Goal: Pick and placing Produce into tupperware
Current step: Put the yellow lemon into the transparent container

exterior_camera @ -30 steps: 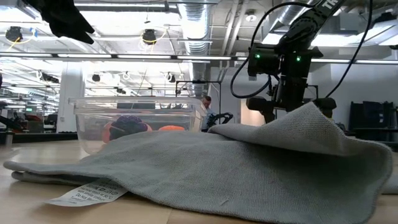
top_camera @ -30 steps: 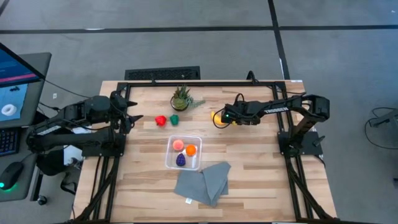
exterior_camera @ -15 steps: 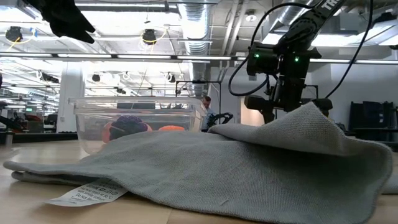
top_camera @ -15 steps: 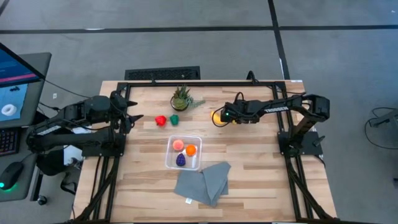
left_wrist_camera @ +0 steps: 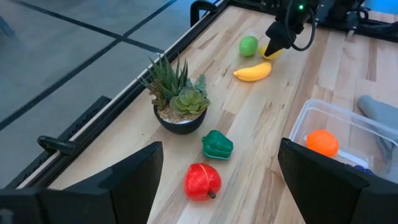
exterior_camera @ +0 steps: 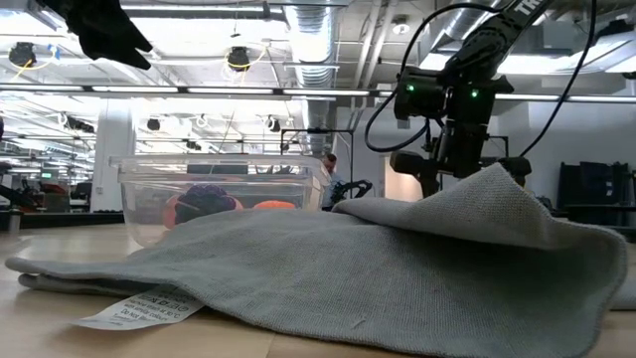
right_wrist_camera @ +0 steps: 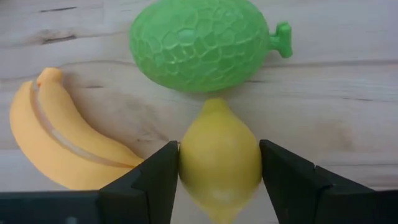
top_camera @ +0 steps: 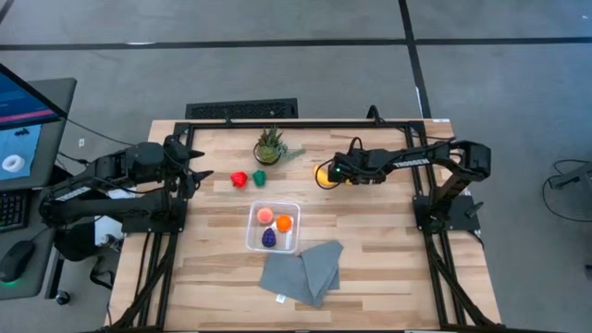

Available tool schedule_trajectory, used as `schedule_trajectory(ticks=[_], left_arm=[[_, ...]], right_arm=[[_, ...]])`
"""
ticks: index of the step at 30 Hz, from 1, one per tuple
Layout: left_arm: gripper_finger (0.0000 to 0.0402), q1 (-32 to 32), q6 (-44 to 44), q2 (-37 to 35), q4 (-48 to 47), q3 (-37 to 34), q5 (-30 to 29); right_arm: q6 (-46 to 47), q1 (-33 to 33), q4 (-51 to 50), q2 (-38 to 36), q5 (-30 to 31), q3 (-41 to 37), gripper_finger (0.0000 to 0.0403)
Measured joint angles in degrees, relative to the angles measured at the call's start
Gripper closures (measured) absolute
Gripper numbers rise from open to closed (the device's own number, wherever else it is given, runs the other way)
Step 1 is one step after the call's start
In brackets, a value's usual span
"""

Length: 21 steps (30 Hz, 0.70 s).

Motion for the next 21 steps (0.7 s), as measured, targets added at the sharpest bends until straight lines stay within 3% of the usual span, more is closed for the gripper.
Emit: schedule_trajectory(ticks=[21], left_arm=[[0.0095,0.0,-0.2,0.0,0.0,0.0,0.0]], right_arm=[[0.2,5.0,-1.7,0.0,0.0,0.1,0.0178]])
